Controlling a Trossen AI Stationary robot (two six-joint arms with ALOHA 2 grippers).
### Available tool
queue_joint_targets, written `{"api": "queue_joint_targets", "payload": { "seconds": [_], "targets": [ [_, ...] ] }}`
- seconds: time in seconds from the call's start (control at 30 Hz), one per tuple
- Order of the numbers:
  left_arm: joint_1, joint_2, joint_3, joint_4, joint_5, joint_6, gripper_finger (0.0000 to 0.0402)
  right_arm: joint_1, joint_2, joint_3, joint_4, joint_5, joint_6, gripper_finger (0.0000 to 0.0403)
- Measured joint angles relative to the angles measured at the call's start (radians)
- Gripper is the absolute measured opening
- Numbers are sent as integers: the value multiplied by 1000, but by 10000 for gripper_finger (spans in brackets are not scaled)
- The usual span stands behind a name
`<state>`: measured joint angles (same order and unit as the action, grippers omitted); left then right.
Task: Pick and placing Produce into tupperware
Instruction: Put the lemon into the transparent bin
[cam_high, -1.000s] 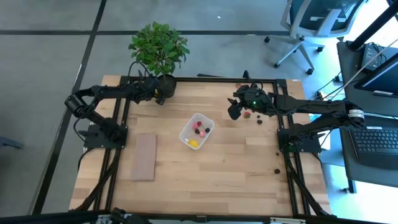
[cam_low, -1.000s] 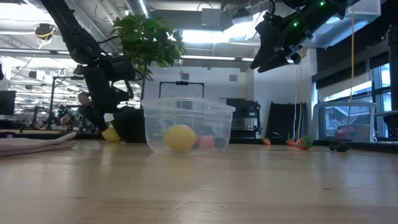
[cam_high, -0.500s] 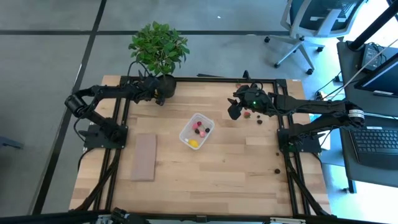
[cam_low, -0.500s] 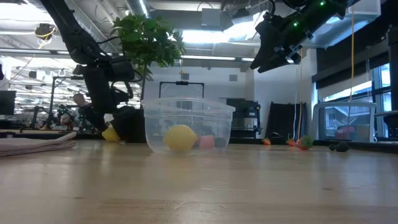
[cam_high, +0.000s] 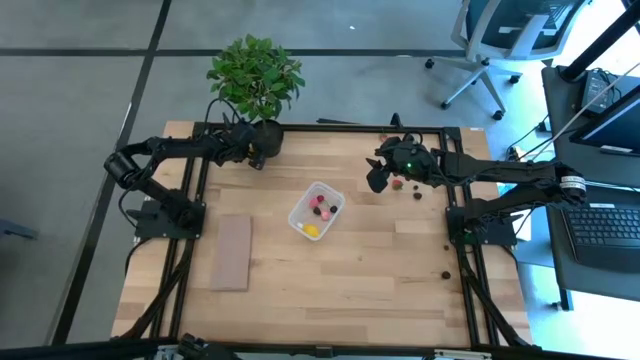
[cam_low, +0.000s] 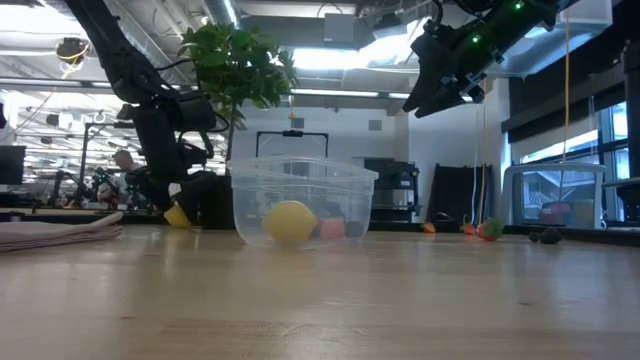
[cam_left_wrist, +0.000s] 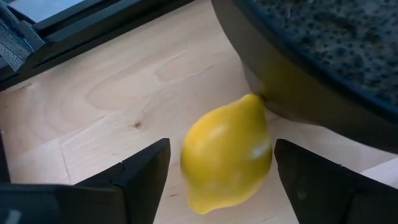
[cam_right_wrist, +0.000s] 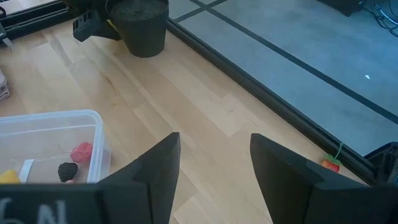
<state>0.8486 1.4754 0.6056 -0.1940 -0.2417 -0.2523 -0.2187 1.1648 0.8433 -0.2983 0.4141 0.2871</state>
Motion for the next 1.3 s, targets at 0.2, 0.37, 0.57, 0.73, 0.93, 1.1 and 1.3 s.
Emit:
{"api": "queue_joint_targets", "payload": {
  "seconds": [0.2, 0.37, 0.57, 0.73, 0.93, 1.1, 1.3],
  "targets": [
    [0, 0, 0, 0, 0, 0, 243, 0, 0, 0, -1, 0, 0, 197],
    [0, -1, 0, -7, 28, 0, 205, 0, 0, 0, -2, 0, 0, 197],
    [0, -1, 1, -11, 30, 0, 198, 0, 0, 0, -9, -1, 0, 197],
    [-5, -2, 1, -12, 58, -7, 198, 0, 0, 0, -12, -27, 1, 197],
    [-35, -28, -1, -12, 416, -57, 198, 0, 0, 0, -13, -27, -2, 197],
    [-86, -69, -1, -74, 643, -110, 198, 0, 0, 0, -16, -45, -6, 197],
    [-210, -132, -1, -23, 875, -242, 198, 0, 0, 0, -24, -62, -9, 197]
  ]
}}
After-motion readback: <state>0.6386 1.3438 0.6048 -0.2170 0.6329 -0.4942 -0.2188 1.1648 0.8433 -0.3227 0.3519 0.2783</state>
